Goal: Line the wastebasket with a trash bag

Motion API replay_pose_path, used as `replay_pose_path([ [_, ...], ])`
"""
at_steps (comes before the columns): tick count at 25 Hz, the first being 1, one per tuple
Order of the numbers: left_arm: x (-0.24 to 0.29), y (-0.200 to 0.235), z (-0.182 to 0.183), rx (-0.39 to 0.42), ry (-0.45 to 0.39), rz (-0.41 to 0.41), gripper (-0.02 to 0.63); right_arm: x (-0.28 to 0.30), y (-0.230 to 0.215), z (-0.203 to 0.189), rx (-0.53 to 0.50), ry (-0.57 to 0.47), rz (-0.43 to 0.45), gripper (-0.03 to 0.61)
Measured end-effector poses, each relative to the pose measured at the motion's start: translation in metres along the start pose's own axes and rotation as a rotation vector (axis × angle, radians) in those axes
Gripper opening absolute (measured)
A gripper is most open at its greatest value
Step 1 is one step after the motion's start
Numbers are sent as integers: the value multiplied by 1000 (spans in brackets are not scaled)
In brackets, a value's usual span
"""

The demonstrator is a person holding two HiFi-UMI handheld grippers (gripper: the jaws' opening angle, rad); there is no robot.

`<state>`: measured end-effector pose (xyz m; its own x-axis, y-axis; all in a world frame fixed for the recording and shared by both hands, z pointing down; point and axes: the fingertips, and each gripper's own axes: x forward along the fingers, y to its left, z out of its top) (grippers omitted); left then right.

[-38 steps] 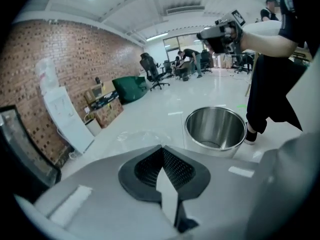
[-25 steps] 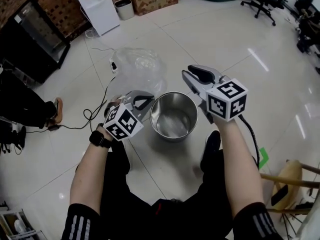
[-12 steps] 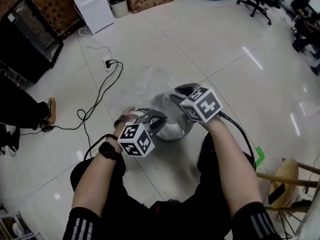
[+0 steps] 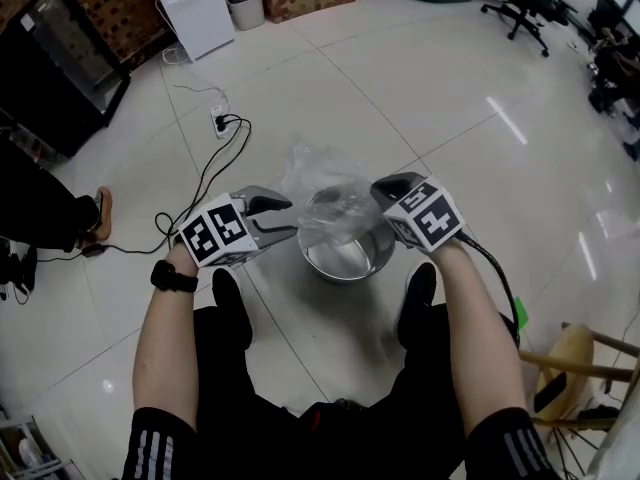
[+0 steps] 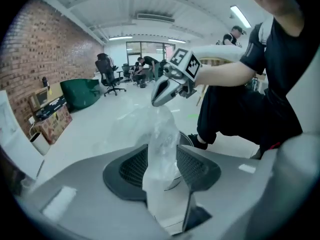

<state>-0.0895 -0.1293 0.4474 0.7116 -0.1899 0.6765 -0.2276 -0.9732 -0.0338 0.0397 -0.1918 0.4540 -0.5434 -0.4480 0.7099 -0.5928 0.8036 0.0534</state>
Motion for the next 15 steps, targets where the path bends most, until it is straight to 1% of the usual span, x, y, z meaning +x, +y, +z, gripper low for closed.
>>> replay_pose_path([
  [1,-12,12,-3,-36,-12,30,179,-1,-1,-2,-1,5,-2,7],
  [3,-28,42,-13,-104,-23,142,181,-3,-5,-6,-2,12,-6,6],
  [4,-28,54,-21,-135,-17,191,181,-4,-6,-8,-2,14,-8,6],
  [5,-22,61,-33,-163,-1,218,183,-6,-8,-9,0,14,-11,6],
  [7,0,64,-59,-212,55,215,228,-8,-11,-10,-1,17,-22,7],
  [8,12,64,-70,-223,90,211,234,-9,-12,-9,-3,21,-30,6],
  [10,30,70,-86,-224,142,234,247,-10,-16,-10,-12,35,-46,6],
  [12,40,81,-92,-239,154,267,247,-12,-19,-14,-23,57,-61,8],
  [13,45,84,-93,-251,153,268,247,-14,-21,-17,-26,67,-68,6],
  [15,60,81,-91,-256,157,228,248,-15,-25,-26,-18,80,-74,7],
])
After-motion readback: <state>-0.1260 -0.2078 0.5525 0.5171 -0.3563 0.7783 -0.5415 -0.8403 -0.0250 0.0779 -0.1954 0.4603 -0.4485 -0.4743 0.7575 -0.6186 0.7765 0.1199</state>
